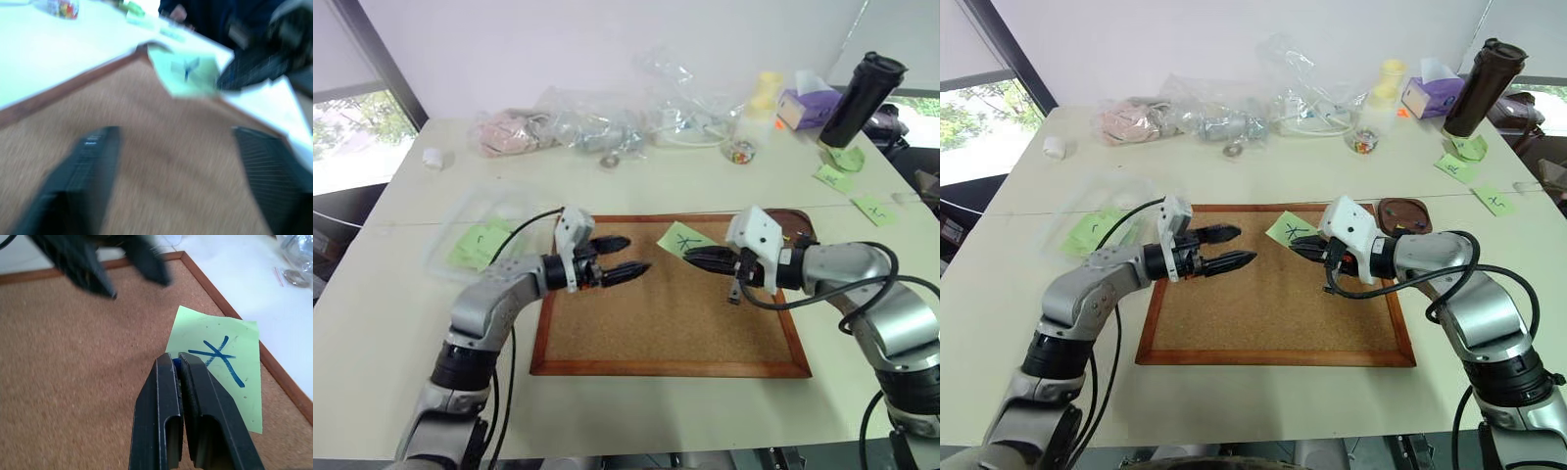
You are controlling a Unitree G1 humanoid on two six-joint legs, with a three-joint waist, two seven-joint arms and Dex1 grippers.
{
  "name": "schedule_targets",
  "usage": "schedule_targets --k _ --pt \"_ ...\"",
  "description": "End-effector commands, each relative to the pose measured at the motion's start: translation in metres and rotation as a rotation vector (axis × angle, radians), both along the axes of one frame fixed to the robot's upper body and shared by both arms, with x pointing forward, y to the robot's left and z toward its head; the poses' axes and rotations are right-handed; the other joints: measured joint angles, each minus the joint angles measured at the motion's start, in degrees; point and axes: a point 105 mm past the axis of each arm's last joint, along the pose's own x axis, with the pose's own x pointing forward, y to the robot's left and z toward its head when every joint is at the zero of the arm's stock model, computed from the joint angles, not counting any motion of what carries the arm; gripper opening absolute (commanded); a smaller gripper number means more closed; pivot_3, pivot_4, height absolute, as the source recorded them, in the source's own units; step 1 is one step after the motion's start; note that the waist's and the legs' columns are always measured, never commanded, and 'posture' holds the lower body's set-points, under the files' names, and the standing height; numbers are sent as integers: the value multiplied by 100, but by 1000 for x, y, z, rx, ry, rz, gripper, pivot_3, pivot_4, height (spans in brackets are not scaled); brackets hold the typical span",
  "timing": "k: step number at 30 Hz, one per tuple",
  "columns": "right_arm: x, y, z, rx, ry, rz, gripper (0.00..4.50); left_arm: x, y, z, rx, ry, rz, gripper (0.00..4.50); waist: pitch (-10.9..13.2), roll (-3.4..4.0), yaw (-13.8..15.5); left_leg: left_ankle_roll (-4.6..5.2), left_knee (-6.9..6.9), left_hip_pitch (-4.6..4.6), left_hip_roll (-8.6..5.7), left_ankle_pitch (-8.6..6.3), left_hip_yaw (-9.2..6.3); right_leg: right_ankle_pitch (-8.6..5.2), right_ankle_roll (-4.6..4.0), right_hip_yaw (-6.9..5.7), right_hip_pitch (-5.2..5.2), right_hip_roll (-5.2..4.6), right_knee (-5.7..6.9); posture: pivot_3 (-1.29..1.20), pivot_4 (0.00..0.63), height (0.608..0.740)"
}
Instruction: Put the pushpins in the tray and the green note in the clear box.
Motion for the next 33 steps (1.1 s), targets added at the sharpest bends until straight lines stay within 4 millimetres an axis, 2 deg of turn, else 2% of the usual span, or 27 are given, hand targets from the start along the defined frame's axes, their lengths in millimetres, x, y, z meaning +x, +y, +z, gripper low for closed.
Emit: schedule_targets --k 1,7,16,26,29,33 --pt "-5 7 9 -33 -75 42 0 5 -4 11 -86 51 -2 4043 0 -1 -4 0 0 0 0 0 0 0 0 0 0 0 0 0 150 740" --pt "-7 12 14 -60 -133 63 0 12 -12 13 -218 194 6 4043 7 -12 0 0 1 0 0 0 0 0 0 0 0 0 1 0 150 740" --pt "-16 23 19 -64 -184 127 0 9 -20 5 -276 307 -13 4043 9 -15 2 -1 3 0 -1 0 0 0 0 0 0 -1 1 0 150 740" --pt "-27 34 21 -55 -185 187 0 8 -27 3 -302 348 -42 4043 9 -15 4 -1 3 0 -1 1 0 0 0 1 0 0 0 0 150 740" --pt "-27 35 22 -55 -187 189 0 7 -27 2 -305 352 -48 3193 9 -15 4 -1 3 0 -1 1 0 0 0 1 0 0 0 0 150 740" --pt "-25 35 21 -66 -193 190 0 6 -25 4 -322 355 -53 1232 9 -15 3 -1 3 0 -1 0 0 0 0 1 0 0 0 0 150 740"
